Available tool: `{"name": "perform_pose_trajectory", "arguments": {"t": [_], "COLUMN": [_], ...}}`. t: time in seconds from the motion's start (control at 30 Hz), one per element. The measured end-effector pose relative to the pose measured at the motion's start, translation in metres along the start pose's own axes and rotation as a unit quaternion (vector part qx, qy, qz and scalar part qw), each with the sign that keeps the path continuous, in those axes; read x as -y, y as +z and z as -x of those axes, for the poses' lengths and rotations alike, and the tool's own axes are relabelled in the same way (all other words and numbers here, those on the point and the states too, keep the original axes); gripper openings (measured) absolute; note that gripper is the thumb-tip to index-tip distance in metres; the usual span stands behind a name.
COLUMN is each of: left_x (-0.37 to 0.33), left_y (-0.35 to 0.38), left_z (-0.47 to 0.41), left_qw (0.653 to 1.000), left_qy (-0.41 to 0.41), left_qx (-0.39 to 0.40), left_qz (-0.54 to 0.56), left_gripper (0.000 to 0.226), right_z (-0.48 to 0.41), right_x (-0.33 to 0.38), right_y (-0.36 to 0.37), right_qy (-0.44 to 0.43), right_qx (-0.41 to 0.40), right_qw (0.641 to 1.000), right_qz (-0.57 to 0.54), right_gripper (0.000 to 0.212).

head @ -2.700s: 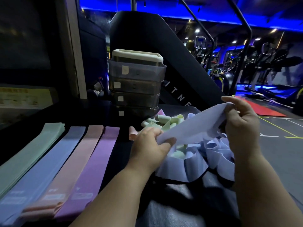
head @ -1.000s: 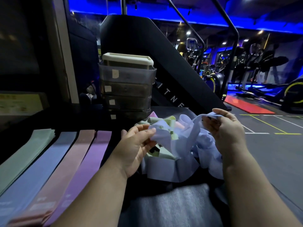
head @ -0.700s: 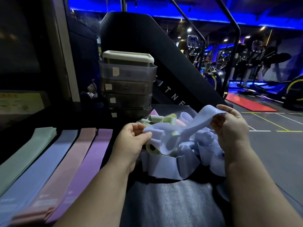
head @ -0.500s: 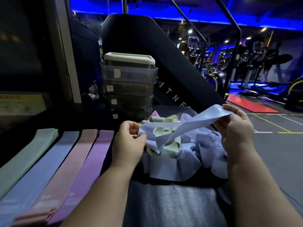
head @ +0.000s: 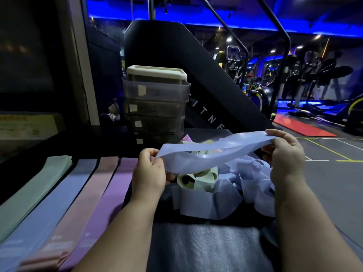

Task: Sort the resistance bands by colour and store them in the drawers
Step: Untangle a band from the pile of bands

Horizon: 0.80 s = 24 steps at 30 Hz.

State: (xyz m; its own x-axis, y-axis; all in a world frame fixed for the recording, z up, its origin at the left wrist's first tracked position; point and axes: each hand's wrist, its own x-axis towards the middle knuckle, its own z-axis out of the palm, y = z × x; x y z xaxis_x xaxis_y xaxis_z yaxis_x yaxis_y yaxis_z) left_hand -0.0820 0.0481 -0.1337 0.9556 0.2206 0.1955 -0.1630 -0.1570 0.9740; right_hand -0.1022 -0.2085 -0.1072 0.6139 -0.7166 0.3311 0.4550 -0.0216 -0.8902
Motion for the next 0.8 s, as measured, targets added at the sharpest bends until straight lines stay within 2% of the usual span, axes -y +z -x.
{"name": "perform_pose_trajectory", "arguments": {"t": [0.27, 0.5, 0.57, 0.67, 0.8], "left_x": [-0.001, -0.009, -0.007, -0.006, -0.016], "left_y": [-0.004, -0.002, -0.004, -0.01, -0.025], "left_z": [0.0, 0.008, 0.008, 0.009, 0.012], "left_qw": [0.999, 0.991, 0.994, 0.999, 0.993], "left_qy": [0.019, -0.023, -0.015, 0.041, 0.1], "left_qx": [-0.04, 0.026, 0.03, 0.018, -0.026], "left_qz": [0.028, 0.126, 0.101, 0.003, -0.065], "left_gripper": [0.03, 0.029, 0.028, 0.032, 0.016], "right_z": [0.001, 0.004, 0.003, 0.001, 0.001], "right_x": [0.001, 0.006, 0.006, 0.008, 0.004], "right_y": [-0.001, -0.004, -0.005, -0.004, -0.006], "right_qy": [0.004, 0.053, 0.069, 0.108, 0.042], "right_qx": [-0.016, 0.016, 0.031, 0.065, 0.166], "right_qw": [1.0, 0.998, 0.997, 0.991, 0.985], "right_qz": [-0.023, -0.003, -0.001, -0.034, 0.025], "right_gripper": [0.031, 0.035, 0.032, 0.028, 0.023]}}
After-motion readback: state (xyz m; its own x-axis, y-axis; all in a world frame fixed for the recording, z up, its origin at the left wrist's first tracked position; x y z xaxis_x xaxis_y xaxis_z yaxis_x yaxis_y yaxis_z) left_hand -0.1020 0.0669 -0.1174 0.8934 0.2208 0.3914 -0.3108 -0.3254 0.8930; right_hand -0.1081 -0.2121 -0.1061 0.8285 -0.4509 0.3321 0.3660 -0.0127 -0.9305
